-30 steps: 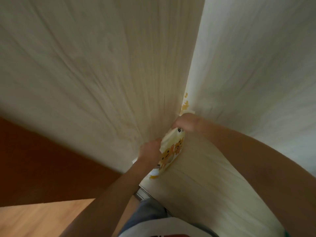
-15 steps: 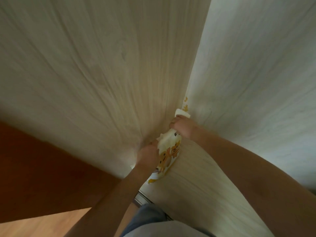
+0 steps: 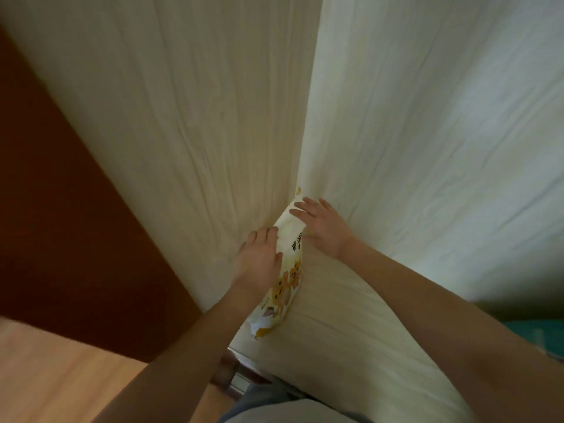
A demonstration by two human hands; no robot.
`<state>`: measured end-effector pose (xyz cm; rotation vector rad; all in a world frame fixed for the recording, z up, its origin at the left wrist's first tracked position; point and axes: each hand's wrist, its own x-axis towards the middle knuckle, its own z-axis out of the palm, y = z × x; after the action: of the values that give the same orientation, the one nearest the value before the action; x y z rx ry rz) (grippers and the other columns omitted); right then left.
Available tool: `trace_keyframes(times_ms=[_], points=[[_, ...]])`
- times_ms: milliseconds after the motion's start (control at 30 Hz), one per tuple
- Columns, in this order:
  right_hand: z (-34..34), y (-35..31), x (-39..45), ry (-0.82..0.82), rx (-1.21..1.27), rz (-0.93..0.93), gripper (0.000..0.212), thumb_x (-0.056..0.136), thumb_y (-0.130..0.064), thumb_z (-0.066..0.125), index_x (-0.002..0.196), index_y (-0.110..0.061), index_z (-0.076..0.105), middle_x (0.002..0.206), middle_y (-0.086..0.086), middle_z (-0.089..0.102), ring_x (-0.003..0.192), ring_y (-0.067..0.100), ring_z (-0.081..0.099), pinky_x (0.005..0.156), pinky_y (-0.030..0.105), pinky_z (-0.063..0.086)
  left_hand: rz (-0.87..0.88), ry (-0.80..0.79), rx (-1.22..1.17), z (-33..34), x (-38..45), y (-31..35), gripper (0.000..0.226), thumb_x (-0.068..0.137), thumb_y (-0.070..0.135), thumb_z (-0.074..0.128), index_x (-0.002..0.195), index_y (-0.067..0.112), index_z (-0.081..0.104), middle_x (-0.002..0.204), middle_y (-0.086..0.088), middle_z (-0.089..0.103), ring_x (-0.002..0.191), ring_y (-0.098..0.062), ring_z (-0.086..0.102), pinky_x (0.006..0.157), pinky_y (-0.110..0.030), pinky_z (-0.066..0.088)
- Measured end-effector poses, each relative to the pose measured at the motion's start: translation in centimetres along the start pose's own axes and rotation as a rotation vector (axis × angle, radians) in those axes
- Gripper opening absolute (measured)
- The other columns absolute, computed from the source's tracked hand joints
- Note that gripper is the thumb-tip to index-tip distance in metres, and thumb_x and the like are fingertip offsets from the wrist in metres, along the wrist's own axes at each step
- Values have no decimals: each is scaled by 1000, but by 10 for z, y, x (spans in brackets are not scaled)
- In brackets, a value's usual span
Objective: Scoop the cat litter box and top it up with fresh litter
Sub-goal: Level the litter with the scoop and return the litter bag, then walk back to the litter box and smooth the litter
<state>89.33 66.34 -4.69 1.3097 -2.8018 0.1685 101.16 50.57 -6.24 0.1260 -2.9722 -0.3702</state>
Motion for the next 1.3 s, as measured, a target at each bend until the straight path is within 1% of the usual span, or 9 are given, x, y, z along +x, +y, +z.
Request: trace_keyframes(times_ms=[167, 300, 433, 600, 700, 800, 1000, 1133, 1300], points=[[-42, -18, -33, 141, 70, 166, 66, 87, -32, 66, 146, -19, 38, 153, 3, 35, 143, 28, 27, 117, 46, 16, 97, 102, 1, -54, 6, 15, 45, 91, 32, 55, 131, 11, 47, 123, -5, 54, 108, -24, 52, 82, -34, 46], [-74, -33, -58, 317, 100, 210, 61, 90, -38, 59, 144, -17, 40, 150, 6, 39, 140, 27, 33, 114, 48, 27, 257, 307, -24, -97, 2, 30, 41, 86, 27, 58, 122, 8, 56, 114, -7, 61, 100, -28, 59, 78, -37, 51], [-97, -50, -86, 488, 145, 235, 59, 92, -49, 43, 142, -16, 43, 146, 7, 45, 137, 28, 38, 111, 46, 33, 356, 483, 5, -133, -26, 45, 40, 89, 28, 55, 125, 8, 57, 121, -7, 60, 113, -26, 54, 93, -37, 44], [-105, -89, -126, 519, 216, 169, 59, 93, -51, 42, 140, -15, 46, 143, 8, 48, 136, 29, 38, 111, 46, 34, 327, 497, 109, -151, -101, 45, 46, 93, 33, 56, 132, 9, 55, 133, -10, 55, 126, -31, 48, 102, -40, 38], [-90, -123, -144, 425, 270, 47, 57, 94, -50, 45, 139, -16, 45, 142, 6, 48, 135, 29, 40, 107, 48, 38, 276, 464, 176, -150, -157, 35, 48, 94, 35, 52, 135, 11, 53, 136, -12, 54, 128, -33, 46, 105, -42, 38], [-65, -163, -160, 294, 333, -92, 55, 94, -48, 48, 140, -19, 45, 143, 2, 47, 135, 23, 39, 106, 46, 39, 140, 381, 210, -141, -221, 16, 51, 94, 36, 49, 140, 15, 47, 138, -11, 52, 131, -31, 44, 108, -45, 35], [-23, -257, -165, 80, 423, -388, 56, 96, -54, 38, 142, -22, 42, 143, -1, 48, 135, 20, 40, 108, 39, 40, -351, 120, 288, -127, -347, -31, 54, 96, 47, 42, 144, 22, 40, 144, -5, 47, 136, -25, 38, 112, -42, 30], [-11, -330, -146, -31, 470, -578, 55, 95, -52, 41, 143, -23, 41, 143, -1, 48, 135, 19, 40, 109, 36, 38, -643, 158, 273, -136, -414, -54, 54, 95, 46, 44, 142, 19, 44, 140, -6, 50, 132, -26, 43, 110, -39, 31], [-2, -429, -103, -114, 467, -796, 58, 95, -59, 29, 146, -29, 32, 148, -3, 42, 139, 19, 34, 110, 37, 36, -902, 271, 302, -152, -474, -97, 53, 94, 44, 44, 139, 16, 48, 136, -7, 54, 129, -26, 46, 107, -37, 32]])
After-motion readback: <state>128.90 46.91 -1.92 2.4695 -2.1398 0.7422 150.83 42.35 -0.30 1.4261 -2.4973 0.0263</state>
